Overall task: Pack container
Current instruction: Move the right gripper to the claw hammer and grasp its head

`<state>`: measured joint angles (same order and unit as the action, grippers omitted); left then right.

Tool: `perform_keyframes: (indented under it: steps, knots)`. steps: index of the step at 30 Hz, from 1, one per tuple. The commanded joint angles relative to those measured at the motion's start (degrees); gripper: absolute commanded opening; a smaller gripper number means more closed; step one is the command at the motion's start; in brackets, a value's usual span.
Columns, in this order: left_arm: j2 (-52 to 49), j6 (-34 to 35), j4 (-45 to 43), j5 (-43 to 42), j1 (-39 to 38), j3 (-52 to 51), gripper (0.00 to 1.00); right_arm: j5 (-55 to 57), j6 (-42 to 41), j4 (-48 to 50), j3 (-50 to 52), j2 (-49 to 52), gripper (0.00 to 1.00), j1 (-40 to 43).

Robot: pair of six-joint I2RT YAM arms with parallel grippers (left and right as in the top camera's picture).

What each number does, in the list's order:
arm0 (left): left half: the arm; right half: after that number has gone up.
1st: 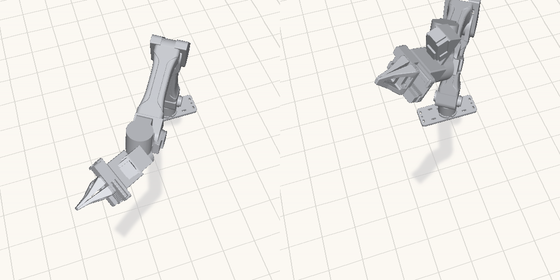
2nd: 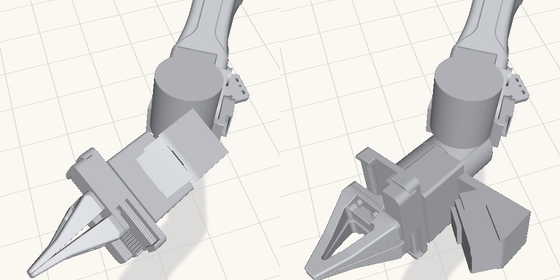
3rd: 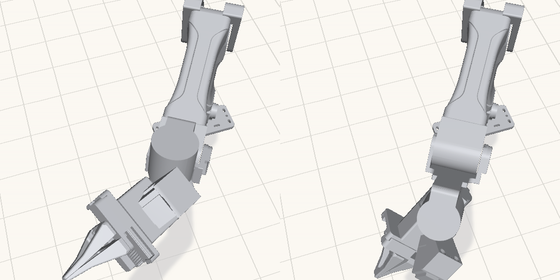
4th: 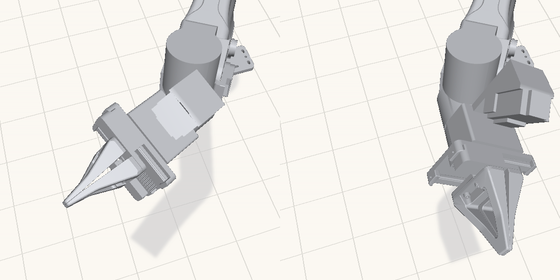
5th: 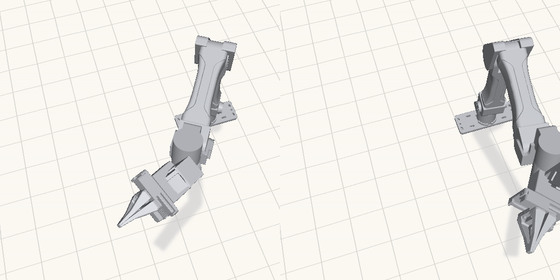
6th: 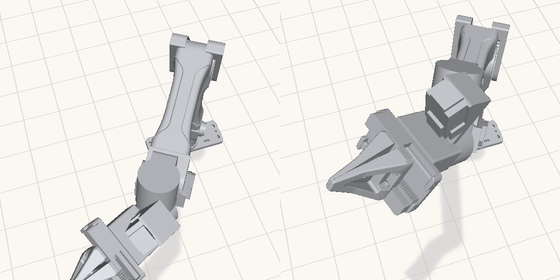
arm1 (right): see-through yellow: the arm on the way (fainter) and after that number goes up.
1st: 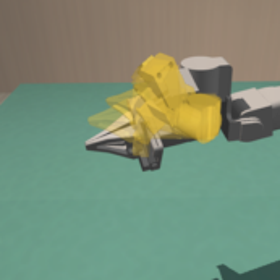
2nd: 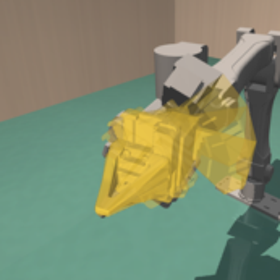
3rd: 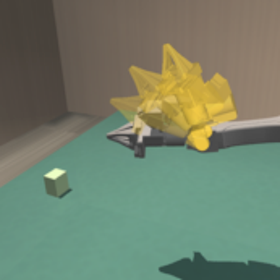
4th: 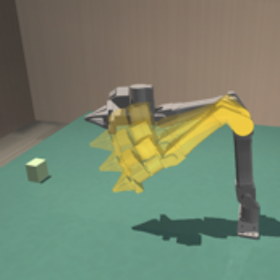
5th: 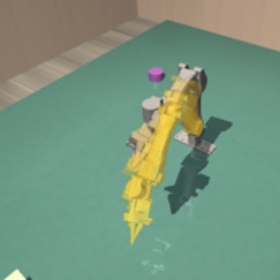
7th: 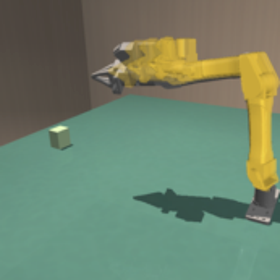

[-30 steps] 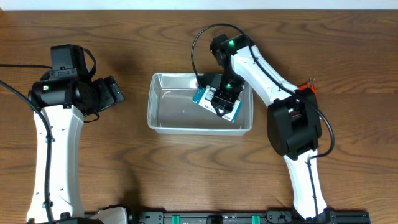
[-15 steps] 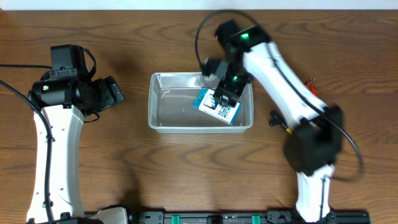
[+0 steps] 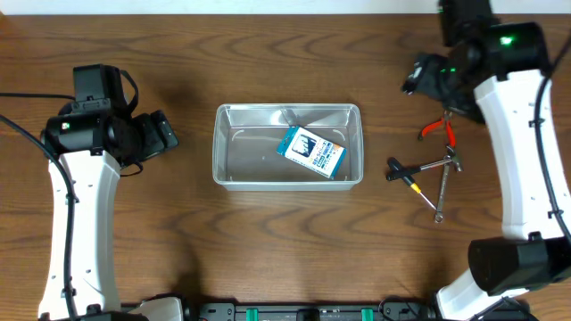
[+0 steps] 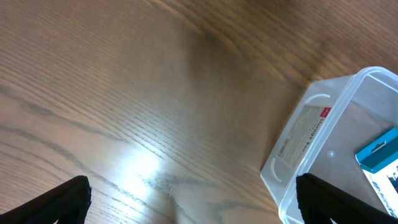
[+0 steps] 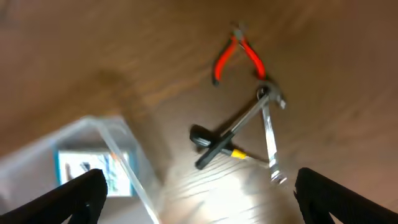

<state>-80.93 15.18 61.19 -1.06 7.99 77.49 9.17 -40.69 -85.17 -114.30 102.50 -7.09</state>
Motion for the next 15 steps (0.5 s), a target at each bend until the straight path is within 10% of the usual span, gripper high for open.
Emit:
perform_keyframes:
  steps: [1,15]
  knots:
    - [0.1,-0.3,0.5,0.8,0.1,0.6,0.98,-1.8,-13.1,1.0,1.8,0.9,0.99,0.9]
    - [0.1,-0.3,2.3,0.8,0.1,0.6,0.98,-7.8,-21.7,17.5,30.6,1.0,0.99,5.6]
